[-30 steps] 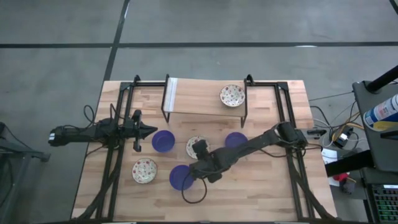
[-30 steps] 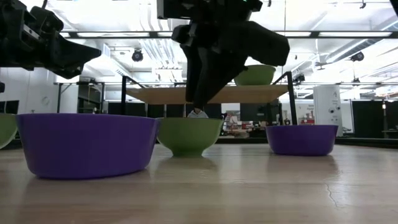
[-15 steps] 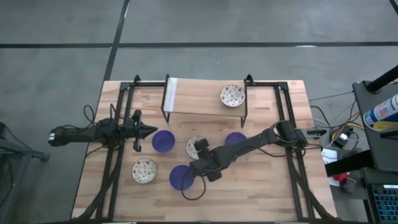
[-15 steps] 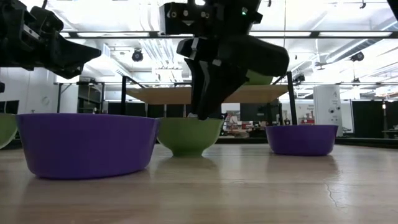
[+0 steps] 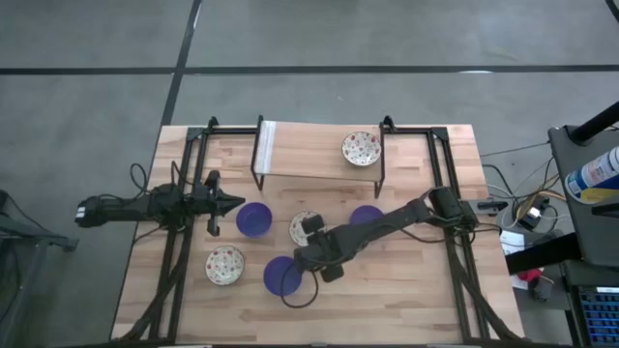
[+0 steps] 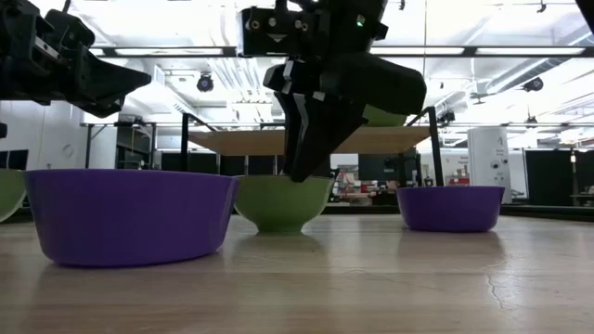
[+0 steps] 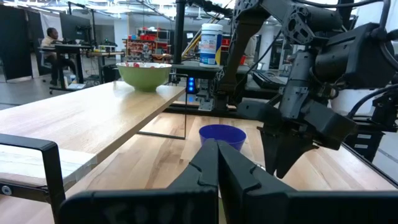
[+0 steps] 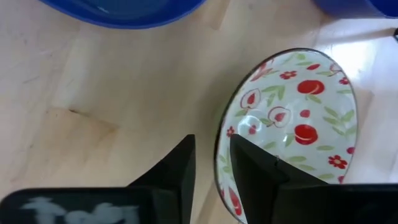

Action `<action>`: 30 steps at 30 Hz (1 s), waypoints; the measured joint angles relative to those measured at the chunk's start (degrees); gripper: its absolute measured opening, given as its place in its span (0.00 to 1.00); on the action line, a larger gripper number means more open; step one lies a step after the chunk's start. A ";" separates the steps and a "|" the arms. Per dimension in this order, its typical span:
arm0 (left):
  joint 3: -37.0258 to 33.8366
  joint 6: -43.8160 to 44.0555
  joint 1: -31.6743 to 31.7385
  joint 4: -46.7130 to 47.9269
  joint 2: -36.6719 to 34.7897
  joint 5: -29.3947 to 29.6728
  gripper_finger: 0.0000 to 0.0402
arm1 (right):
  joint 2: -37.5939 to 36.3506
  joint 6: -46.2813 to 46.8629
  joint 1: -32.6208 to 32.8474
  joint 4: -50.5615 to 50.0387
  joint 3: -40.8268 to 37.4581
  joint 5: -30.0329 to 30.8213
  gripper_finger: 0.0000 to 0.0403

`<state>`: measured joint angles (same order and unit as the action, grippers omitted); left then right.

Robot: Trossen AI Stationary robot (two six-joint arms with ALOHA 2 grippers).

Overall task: Pick & Place Mini bowls
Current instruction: Stack the right white patterned bowl on top of the white patterned bowl on the shelf

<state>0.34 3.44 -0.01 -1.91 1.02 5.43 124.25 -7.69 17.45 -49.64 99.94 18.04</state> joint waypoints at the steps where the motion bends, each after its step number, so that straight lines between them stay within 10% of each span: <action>1: 0.00 0.00 0.00 0.00 0.00 0.00 0.00 | 0.28 -0.02 0.00 0.14 0.00 0.00 0.23; 30: 0.00 0.00 -0.02 0.00 0.00 0.00 0.00 | 0.89 2.65 0.68 -6.11 6.30 1.20 0.02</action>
<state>0.34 3.44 -0.03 -1.91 1.02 5.43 125.14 -5.05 18.13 -55.75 106.24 19.25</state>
